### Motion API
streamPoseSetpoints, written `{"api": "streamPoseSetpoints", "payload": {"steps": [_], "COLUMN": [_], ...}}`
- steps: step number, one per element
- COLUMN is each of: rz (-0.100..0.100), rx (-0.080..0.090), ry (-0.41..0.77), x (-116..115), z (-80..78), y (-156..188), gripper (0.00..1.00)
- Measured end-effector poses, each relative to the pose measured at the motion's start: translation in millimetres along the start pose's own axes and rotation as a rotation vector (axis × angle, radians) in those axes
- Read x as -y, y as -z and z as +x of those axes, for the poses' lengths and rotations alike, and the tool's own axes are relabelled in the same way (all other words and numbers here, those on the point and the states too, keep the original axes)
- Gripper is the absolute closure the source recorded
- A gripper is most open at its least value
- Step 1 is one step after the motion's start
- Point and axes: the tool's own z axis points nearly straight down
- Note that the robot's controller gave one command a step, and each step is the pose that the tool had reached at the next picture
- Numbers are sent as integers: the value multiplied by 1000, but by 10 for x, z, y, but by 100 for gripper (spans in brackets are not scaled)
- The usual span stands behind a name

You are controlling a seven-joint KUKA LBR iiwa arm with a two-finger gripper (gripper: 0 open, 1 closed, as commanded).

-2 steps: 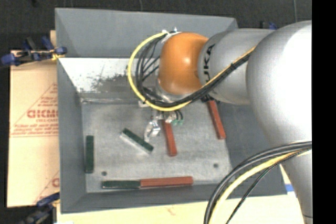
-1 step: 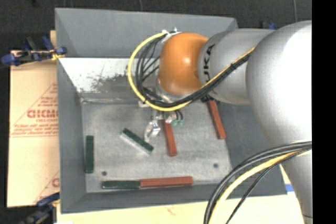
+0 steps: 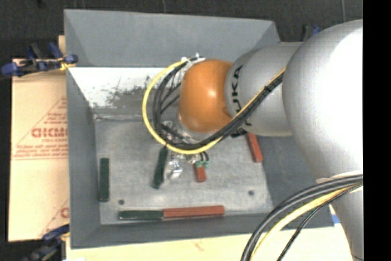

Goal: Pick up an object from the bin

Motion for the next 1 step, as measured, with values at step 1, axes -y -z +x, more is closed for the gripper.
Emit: {"api": "streamPoseSetpoints", "payload": {"steps": [1], "rz": [-2], "rx": [-50], "ry": [-19], "x": [-168], "z": [241], "y": [-5], "gripper": [100]}}
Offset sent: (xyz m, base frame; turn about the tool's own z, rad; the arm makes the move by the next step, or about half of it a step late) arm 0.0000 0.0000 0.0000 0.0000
